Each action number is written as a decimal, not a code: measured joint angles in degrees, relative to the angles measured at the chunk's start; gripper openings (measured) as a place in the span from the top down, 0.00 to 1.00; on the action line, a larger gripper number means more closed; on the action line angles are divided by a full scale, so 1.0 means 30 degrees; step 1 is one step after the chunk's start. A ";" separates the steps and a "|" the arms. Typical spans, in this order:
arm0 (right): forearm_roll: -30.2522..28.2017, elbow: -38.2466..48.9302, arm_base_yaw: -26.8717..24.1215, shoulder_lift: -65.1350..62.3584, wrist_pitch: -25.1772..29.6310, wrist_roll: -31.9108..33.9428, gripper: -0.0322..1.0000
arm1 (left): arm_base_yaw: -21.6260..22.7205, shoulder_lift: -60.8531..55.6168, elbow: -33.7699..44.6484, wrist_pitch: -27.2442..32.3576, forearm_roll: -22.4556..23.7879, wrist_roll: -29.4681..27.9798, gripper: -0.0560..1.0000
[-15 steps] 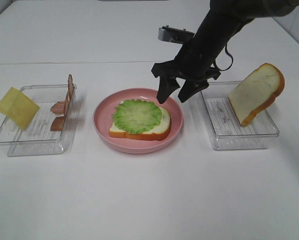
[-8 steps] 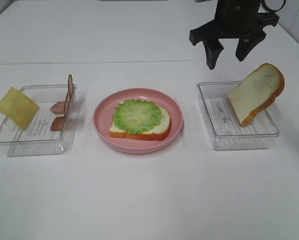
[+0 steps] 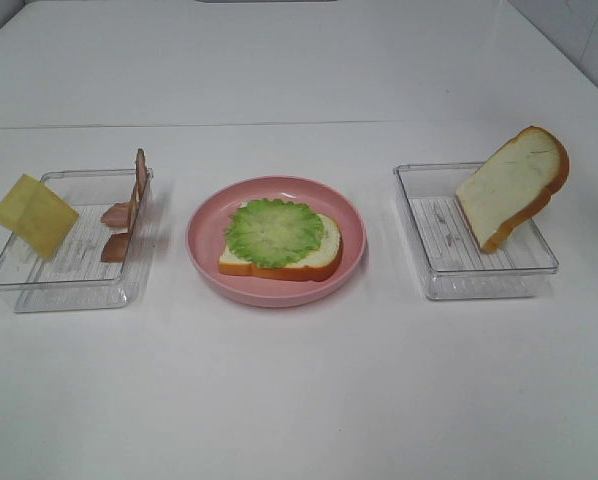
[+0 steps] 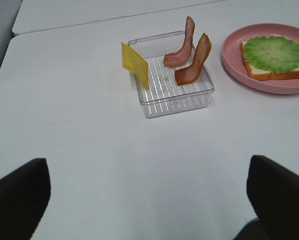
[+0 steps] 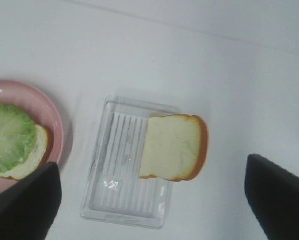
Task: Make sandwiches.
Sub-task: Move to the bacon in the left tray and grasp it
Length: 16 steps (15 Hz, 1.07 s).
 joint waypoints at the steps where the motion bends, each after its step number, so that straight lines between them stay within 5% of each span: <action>1: -0.0458 0.0229 0.0000 -0.1356 0.0000 -0.0019 0.03 | 0.0000 0.0000 0.0000 0.0000 0.0000 0.0000 0.01; 8: -0.0859 0.6513 0.0000 -1.4018 0.0000 -0.0019 0.02 | 0.0000 0.0000 0.0000 0.0000 0.0000 0.0000 0.01; 10: -0.0630 1.1898 0.0000 -2.0970 0.0038 0.0019 0.02 | 0.0000 0.0000 0.0000 0.0000 0.0000 0.0000 0.01; 13: 0.0535 1.6979 0.0000 -2.5325 0.0095 0.0076 0.02 | 0.0000 0.0000 0.0000 0.0000 0.0000 0.0000 0.01; 16: 0.2502 2.2345 0.0000 -2.8820 -0.2827 -0.0879 0.02 | 0.0000 0.0000 0.0000 0.0000 0.0000 0.0000 0.01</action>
